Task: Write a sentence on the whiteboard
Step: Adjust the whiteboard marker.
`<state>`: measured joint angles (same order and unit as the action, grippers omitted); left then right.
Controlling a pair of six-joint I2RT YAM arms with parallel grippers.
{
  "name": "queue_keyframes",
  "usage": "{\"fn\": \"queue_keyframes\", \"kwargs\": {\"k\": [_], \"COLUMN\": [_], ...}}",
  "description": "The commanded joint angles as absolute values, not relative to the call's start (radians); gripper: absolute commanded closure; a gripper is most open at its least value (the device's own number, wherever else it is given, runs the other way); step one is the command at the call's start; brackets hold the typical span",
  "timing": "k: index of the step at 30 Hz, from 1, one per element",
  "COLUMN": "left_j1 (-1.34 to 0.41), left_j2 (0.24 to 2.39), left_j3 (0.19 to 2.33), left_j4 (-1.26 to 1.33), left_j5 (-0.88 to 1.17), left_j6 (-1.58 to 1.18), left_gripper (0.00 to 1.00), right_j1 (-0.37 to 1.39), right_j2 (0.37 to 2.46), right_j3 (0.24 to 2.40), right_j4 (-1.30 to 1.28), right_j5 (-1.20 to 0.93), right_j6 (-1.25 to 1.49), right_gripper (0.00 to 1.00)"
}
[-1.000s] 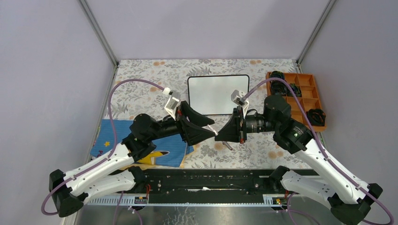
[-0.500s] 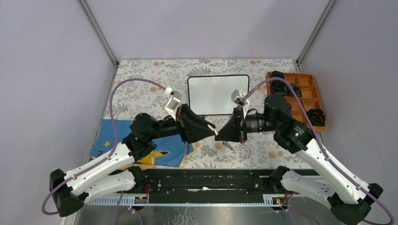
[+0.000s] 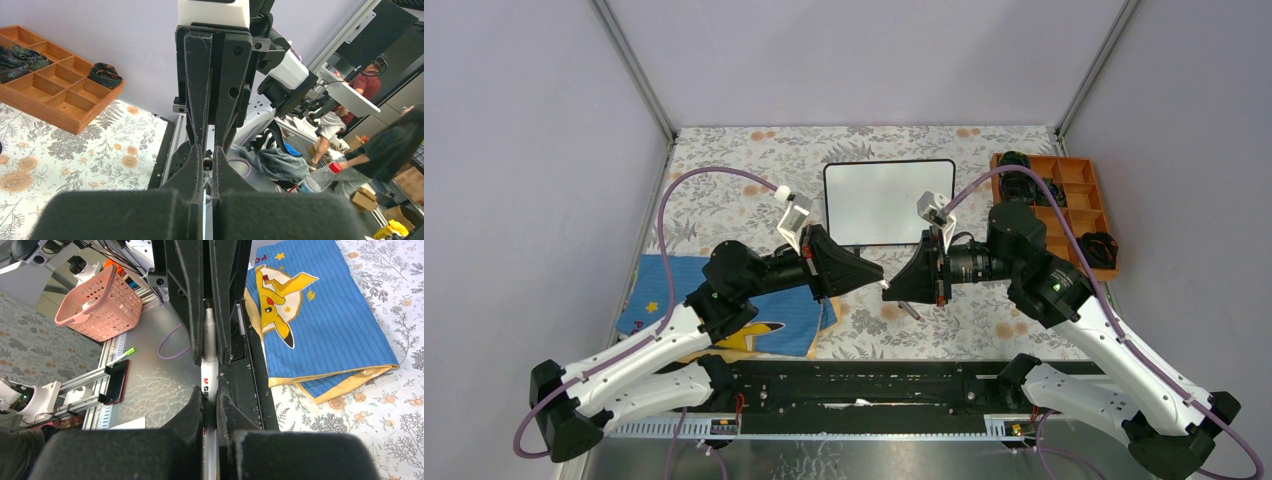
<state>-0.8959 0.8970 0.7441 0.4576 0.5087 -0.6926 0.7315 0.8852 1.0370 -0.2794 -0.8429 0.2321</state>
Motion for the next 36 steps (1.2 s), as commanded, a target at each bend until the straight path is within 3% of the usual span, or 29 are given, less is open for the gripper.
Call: {"fn": "queue_keyframes", "kwargs": {"k": [1,2,4,5,10,16,25,36], "left_j1": [-0.896,-0.896,-0.896,-0.894,-0.895,-0.896,-0.897,-0.897], "left_j2": [0.867,0.859,0.839,0.830,0.778,0.773,0.785,0.785], "left_j3": [0.745,0.738,0.722,0.713,0.654,0.606,0.598,0.589], "left_j4": [0.513,0.522,0.547,0.561,0.696,0.843,0.915,0.917], "left_j5": [0.448,0.427,0.381,0.353,0.202,0.065,-0.048,-0.100], "left_j6": [-0.698,-0.705,-0.721,-0.731,-0.820,-0.920,-1.004,-1.017], "left_gripper": [1.00,1.00,1.00,1.00,1.00,1.00,1.00,1.00], "right_j1": [0.733,0.733,0.733,0.733,0.734,0.733,0.733,0.733], "right_j2": [0.876,0.876,0.868,0.856,0.785,0.797,0.875,0.952], "right_j3": [1.074,1.074,1.069,1.057,0.943,0.885,0.912,0.959], "right_j4": [-0.236,-0.223,-0.187,-0.150,0.173,0.467,0.607,0.627], "right_j5": [-0.852,-0.849,-0.834,-0.811,-0.687,-0.599,-0.519,-0.536], "right_j6": [0.256,0.269,0.304,0.330,0.533,0.729,0.838,0.875], "right_gripper": [0.98,0.87,0.54,0.44,0.24,0.17,0.16,0.36]}}
